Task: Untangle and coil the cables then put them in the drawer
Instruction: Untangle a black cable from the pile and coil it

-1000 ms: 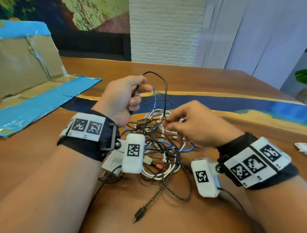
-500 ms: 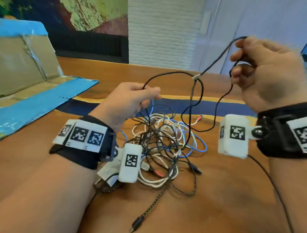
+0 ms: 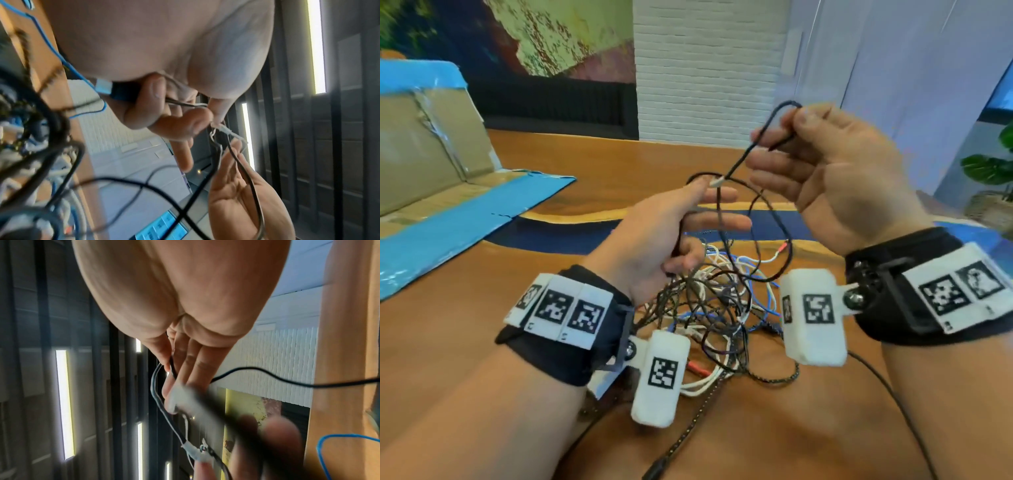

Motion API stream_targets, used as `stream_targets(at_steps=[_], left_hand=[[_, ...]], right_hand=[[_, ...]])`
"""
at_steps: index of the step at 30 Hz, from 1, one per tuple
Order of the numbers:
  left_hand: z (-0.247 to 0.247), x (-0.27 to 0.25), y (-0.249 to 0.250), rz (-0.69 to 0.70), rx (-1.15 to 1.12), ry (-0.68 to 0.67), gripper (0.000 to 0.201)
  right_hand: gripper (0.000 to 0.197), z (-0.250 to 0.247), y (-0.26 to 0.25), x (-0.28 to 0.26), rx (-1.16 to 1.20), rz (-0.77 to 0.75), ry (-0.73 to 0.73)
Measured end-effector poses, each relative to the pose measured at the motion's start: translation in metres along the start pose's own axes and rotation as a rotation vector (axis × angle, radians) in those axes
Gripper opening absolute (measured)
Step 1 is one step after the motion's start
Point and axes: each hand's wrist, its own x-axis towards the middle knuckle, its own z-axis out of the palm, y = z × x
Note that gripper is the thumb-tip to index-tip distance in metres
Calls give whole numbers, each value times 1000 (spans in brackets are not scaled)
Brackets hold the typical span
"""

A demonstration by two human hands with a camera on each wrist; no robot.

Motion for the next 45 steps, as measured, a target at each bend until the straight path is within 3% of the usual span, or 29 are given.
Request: stream_targets(at_steps=[3,7,9,12,14,18,21,24,26,30,33,35,37,43,45], left_hand=[[5,-3,-1,-3,-46,-93,53],[2,-7,4,34,-75,-137,47],[-1,-6,7,98,-100,-51,31],[-6,0,10,187,-251,159,22],[-10,2,14,215,-320,246,24],[-13,-2,22,219,-380,236,30],[-13,-5,24,222,-412,202,32],[-14,-5,25,233,-439,175,32],[-16,-3,24,237,-417,191,30],[-21,3,17,136,-287,257,27],[-15,0,12,52,-134,185,40],[-10,-2,9,37,-41,75,57],[-6,-4,6,62,44,-18,60],[2,-2,-2,101,89,-18,28],[6,-3,-3,86,111,-21,32]], right_hand=[[21,0,4,1,6,20,4],[19,-17,3,10,98,-48,206],[8,-23,6,12,18,-67,274],[15,-25,11,12,-163,-110,341],[17,-19,9,9,-260,-115,244],[8,-1,20,-4,-612,77,-233],[21,1,42,-4,-860,76,-319],[16,1,52,-4,-1011,64,-313],[26,-2,52,-2,-950,58,-247],[31,-8,35,1,-522,128,-133],[31,-10,22,2,-304,167,-60],[28,-9,20,5,-283,132,-2],[26,-8,22,7,-307,98,37],[19,-4,28,5,-299,84,32],[18,-1,29,2,-285,79,4]])
